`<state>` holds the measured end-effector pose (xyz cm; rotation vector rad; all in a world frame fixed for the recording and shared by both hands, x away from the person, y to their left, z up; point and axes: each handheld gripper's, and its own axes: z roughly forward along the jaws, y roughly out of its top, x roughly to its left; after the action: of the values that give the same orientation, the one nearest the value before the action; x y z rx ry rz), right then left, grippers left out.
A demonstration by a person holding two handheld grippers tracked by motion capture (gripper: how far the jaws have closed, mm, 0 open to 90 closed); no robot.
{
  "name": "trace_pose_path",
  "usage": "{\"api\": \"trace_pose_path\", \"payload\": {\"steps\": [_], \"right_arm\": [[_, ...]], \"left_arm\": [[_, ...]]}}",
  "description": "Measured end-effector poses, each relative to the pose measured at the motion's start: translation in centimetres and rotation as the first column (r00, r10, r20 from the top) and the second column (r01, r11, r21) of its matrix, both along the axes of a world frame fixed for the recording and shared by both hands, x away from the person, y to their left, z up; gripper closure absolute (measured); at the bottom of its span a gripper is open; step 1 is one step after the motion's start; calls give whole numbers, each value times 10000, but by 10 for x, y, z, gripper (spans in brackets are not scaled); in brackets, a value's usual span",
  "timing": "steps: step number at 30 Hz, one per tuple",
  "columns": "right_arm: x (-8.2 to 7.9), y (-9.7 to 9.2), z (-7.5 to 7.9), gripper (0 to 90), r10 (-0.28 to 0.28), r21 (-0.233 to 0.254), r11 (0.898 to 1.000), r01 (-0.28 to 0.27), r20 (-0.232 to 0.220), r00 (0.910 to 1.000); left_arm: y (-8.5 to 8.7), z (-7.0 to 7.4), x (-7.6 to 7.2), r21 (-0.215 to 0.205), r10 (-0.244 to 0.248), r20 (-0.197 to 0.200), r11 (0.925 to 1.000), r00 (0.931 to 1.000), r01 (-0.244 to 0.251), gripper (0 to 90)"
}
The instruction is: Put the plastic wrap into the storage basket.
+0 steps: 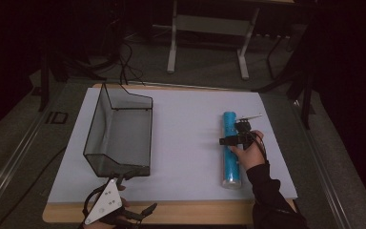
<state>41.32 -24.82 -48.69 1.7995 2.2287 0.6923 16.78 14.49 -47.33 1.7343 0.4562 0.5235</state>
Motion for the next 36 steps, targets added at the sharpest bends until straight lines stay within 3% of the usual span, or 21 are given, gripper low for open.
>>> {"api": "trace_pose_path", "payload": {"steps": [6,11,17,23,25,30,36], "right_arm": [[6,-2,-13,128,-236,66,9997,242,-786,9966],[9,2,-25,175,-186,-208,9997,157,-1489,9887],[10,9,-26,219,-182,-717,9974,67,-1608,9868],[17,15,-23,246,-559,-1196,9924,290,-2279,9721],[18,16,-23,254,-823,-1233,9909,548,-2304,9696],[15,11,-23,275,-1217,-730,9914,1086,-2098,9701],[15,-1,-21,301,-1606,303,9851,1696,-1940,9678]], "left_arm": [[0,0,0,-14,36,33,10000,10000,-36,15],[0,0,-1,51,27,59,10000,10000,-28,15],[0,0,0,94,80,62,9999,9999,-81,15],[-1,-1,0,150,130,80,9998,9999,-131,15],[-1,0,0,153,115,108,9998,9999,-116,15],[-1,0,0,157,121,129,9998,9998,-123,15],[-2,-1,2,207,130,129,9997,9998,-132,15]]}}
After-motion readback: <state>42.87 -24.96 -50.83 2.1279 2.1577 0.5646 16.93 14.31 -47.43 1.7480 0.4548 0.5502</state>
